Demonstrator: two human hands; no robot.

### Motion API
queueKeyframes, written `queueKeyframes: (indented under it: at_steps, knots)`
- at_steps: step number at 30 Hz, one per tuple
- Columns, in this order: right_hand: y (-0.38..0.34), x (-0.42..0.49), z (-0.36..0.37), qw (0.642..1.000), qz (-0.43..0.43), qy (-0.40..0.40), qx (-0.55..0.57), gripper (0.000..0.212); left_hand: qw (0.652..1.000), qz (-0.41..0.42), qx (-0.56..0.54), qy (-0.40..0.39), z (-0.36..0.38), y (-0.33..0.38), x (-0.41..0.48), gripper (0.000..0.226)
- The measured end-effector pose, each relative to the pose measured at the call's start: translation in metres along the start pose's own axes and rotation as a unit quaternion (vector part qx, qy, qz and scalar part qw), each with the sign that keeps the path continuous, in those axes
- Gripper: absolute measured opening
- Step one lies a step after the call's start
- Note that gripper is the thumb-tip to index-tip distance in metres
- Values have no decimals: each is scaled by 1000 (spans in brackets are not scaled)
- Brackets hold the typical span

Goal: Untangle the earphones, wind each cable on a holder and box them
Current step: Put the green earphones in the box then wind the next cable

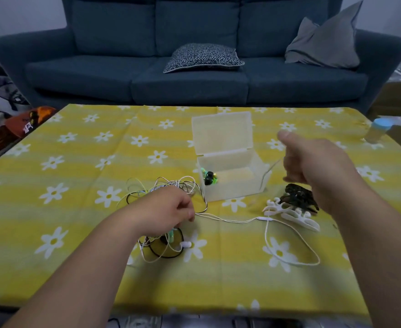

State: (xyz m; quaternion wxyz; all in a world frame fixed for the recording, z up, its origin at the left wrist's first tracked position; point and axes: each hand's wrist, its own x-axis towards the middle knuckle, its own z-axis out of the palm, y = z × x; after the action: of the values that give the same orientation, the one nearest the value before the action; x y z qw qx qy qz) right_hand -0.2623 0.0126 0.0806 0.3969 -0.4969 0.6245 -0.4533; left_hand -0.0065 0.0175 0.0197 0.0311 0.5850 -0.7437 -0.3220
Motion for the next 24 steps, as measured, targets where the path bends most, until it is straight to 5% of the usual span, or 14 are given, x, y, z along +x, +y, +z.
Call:
queueKeyframes:
  at_steps: [2, 4, 8, 11, 15, 19, 24]
  knots:
    - [6, 3, -4, 973, -2, -50, -224, 47, 998, -10, 69, 1, 6, -4, 5, 15]
    - [16, 2, -5, 906, 23, -158, -391, 41, 993, -2, 114, 27, 13, -5, 12, 19]
    - [32, -3, -4, 810, 179, -333, -449, 33, 970, -11, 244, -6, 31, -8, 26, 22]
    - [31, -2, 3, 801, 150, -317, -485, 41, 953, -53, 299, -25, 36, -6, 27, 8]
    - [35, -1, 25, 815, 21, -217, -537, 43, 940, -51, 337, -7, 32, 2, 26, 27]
    - [46, 0, 46, 866, -26, -220, -448, 25, 979, -25, 194, 60, 19, 8, 22, 33]
    - [46, -7, 63, 875, -33, -265, -403, 71, 991, 35, -56, 115, -1, 15, 6, 25]
